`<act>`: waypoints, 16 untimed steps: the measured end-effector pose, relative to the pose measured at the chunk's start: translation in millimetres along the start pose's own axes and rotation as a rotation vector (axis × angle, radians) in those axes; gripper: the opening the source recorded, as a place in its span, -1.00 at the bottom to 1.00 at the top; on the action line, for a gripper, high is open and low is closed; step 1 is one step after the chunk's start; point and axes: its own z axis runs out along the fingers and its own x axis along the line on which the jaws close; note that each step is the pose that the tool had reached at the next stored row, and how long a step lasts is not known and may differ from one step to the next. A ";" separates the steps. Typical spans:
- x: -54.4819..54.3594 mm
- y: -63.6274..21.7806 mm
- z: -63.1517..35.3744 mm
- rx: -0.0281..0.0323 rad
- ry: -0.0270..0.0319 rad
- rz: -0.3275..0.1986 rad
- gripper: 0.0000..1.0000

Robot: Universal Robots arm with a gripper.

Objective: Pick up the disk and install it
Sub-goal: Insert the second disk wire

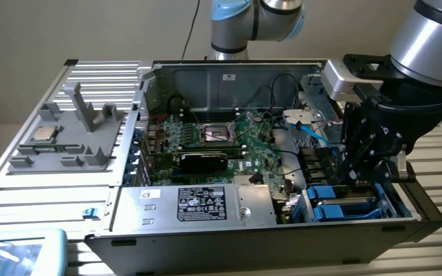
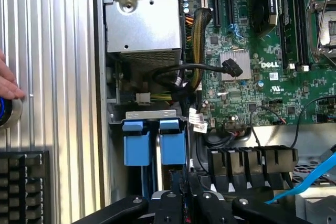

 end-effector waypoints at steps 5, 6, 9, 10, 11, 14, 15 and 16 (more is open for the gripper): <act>2.3 6.3 1.4 0.0259 -0.0065 -0.002 -0.69; 2.5 7.7 1.7 0.0345 -0.0072 -0.002 -0.69; 3.0 9.5 2.5 0.0546 -0.0085 -0.001 -0.69; 3.2 9.7 2.6 0.0581 -0.0086 -0.001 -0.69; 3.5 9.9 2.9 0.0589 -0.0088 -0.001 -0.69; 4.3 10.0 4.1 0.0592 -0.0088 -0.001 -0.69; 4.3 10.0 4.4 0.0594 -0.0086 -0.001 -0.69; 4.3 10.0 5.1 0.0600 -0.0087 -0.001 -0.69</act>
